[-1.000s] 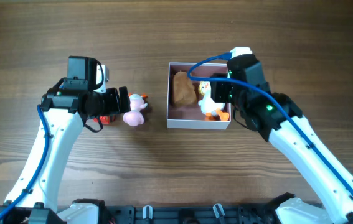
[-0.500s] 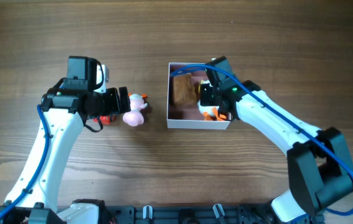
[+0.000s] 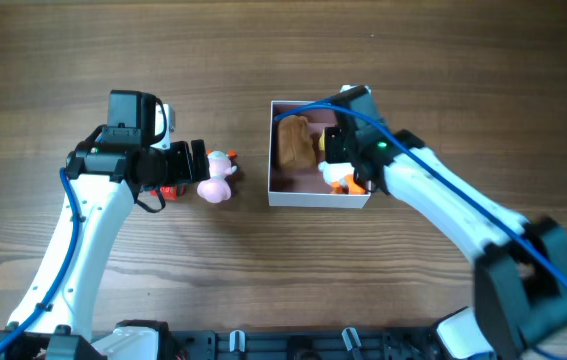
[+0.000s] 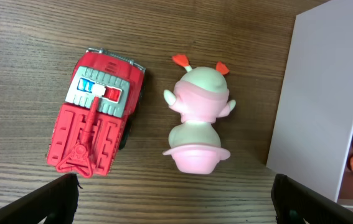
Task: Pack container
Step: 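Lower the duck into the box beside the hamster and adjust it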
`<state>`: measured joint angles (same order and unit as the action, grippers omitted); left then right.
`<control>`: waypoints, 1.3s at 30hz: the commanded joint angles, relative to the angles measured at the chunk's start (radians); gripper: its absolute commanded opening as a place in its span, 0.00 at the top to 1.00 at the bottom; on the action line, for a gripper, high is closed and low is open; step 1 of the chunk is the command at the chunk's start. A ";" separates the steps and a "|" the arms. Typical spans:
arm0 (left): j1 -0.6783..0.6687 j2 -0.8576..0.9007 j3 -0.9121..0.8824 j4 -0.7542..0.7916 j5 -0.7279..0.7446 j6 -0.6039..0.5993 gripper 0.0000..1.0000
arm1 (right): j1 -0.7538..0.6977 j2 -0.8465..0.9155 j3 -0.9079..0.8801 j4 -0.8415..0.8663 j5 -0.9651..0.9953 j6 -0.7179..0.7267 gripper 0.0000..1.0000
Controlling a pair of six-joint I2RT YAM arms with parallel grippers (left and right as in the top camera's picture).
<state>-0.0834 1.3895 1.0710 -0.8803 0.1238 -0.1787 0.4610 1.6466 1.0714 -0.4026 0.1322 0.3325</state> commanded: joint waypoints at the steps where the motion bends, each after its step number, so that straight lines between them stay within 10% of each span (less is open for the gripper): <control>1: 0.003 0.005 0.018 0.000 -0.006 -0.009 0.00 | -0.004 -0.187 0.010 -0.074 -0.145 -0.018 0.96; 17: 0.003 0.005 0.018 0.000 -0.006 -0.009 0.00 | -0.004 0.040 -0.055 -0.170 -0.198 0.070 0.96; 26: 0.003 0.005 0.018 0.000 -0.006 -0.009 0.00 | -0.004 0.127 -0.054 0.022 0.130 0.090 0.96; 39: 0.003 0.005 0.018 0.000 -0.006 -0.009 0.00 | 0.022 0.098 -0.054 -0.092 -0.139 0.123 0.96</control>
<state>-0.0834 1.3895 1.0710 -0.8799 0.1242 -0.1791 0.4622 1.7588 1.0241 -0.4728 0.1089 0.4202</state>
